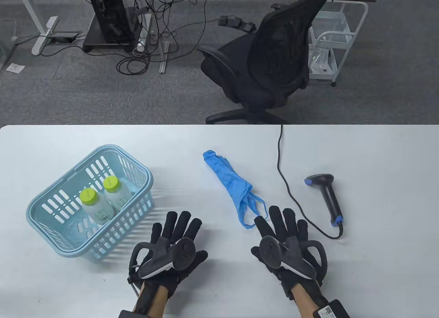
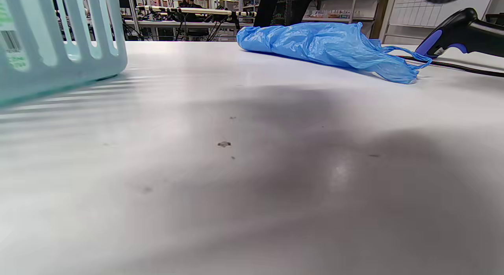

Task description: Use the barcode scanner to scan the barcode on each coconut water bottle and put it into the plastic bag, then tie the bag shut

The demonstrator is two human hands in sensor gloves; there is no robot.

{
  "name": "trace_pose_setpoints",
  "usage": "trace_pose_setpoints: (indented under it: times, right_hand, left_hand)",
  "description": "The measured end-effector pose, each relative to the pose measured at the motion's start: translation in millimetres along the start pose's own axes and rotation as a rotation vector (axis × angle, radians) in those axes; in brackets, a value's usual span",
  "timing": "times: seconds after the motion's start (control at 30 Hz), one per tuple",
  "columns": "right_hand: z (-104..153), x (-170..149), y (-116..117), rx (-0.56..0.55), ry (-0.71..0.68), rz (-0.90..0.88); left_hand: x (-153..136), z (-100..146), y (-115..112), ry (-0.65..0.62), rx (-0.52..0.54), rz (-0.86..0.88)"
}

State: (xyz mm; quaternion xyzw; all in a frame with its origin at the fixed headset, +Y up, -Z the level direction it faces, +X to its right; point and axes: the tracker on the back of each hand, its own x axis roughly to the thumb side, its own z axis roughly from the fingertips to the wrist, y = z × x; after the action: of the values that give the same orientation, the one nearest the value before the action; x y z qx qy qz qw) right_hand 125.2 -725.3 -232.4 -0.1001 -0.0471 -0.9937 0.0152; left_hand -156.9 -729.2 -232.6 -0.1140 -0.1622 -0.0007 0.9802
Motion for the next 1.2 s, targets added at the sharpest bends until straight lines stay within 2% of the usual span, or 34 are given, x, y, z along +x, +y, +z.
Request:
trace_pose_setpoints:
  times: [0.13,0.33,0.47,0.7,0.8,0.97,1.2]
  right_hand:
    - [0,-1,2,0.015,0.002,0.000]
    - [0,5,-8,-0.019,-0.022,-0.049]
    - [-15,7,-17,-0.026,0.001,-0.071]
    - [-67,10,-26,-0.019,0.058,-0.089]
    - [-90,9,-17,0.012,0.087,-0.146]
    - [-127,9,5,0.127,0.143,-0.110]
    - [-164,23,24,0.189,0.172,-0.090]
  left_hand:
    - [0,1,1,0.002,0.003,-0.001]
    - [-3,1,1,0.020,0.011,-0.001]
    - [-7,2,2,0.037,0.015,0.001]
    - [-10,9,5,0.057,0.026,0.012]
    - [-8,14,9,0.050,0.055,0.019]
    - [-3,21,13,0.048,0.084,0.005]
    - [-1,22,9,0.060,0.064,-0.012]
